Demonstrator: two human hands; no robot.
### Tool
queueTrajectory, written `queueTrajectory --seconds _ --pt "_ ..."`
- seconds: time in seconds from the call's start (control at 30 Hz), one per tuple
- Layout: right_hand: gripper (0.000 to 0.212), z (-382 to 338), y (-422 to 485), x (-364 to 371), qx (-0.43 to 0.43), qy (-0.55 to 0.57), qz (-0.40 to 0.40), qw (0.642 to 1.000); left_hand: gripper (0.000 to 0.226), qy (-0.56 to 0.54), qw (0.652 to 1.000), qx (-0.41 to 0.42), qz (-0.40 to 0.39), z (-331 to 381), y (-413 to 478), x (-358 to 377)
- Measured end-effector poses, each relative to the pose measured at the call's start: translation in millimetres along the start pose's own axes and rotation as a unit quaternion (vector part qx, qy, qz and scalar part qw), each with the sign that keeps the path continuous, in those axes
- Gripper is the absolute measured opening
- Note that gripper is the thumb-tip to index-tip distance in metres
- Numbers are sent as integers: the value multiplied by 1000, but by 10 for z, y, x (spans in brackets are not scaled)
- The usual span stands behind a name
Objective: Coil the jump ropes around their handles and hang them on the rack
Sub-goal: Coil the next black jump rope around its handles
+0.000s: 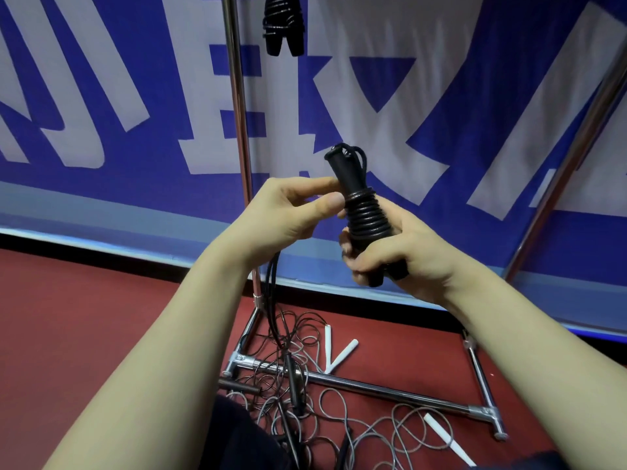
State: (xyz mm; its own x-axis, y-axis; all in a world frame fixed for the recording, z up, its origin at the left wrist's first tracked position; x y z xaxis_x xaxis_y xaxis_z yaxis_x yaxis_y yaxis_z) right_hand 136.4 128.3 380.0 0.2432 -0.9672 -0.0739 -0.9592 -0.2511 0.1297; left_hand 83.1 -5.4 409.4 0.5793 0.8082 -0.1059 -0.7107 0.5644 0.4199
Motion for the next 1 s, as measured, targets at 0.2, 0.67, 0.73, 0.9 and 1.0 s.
queueTrajectory --seconds 0.2,0.67,0.73,0.9,1.0 --pt "62 -7 -34 197 16 220 -200 955 31 -14 1000 -1 15 51 -4 43" --pt "55 -67 54 -16 68 -336 195 919 46 274 954 -12 122 -39 51 174" --pt "60 9 89 27 67 -362 224 902 49 304 944 -32 126 -79 59 253" --pt "49 83 93 -80 62 -448 220 864 60 335 937 -40 91 -122 67 169" --pt "47 63 64 -150 87 -305 199 927 40 300 953 -22 27 -92 57 117"
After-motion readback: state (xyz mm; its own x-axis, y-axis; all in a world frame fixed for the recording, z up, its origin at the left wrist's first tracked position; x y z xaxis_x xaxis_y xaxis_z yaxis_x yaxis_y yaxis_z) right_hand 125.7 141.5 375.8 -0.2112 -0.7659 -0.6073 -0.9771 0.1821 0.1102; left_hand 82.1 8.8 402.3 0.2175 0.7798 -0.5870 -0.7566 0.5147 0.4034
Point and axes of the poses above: each hand's wrist, its own y-axis towards the middle knuckle, its own x-axis out of the palm, z = x × y, the point moved 5 cm from there along y, towards the middle knuckle, and after that the axes turned 7 degrees about -y, right-handed, at the moved point
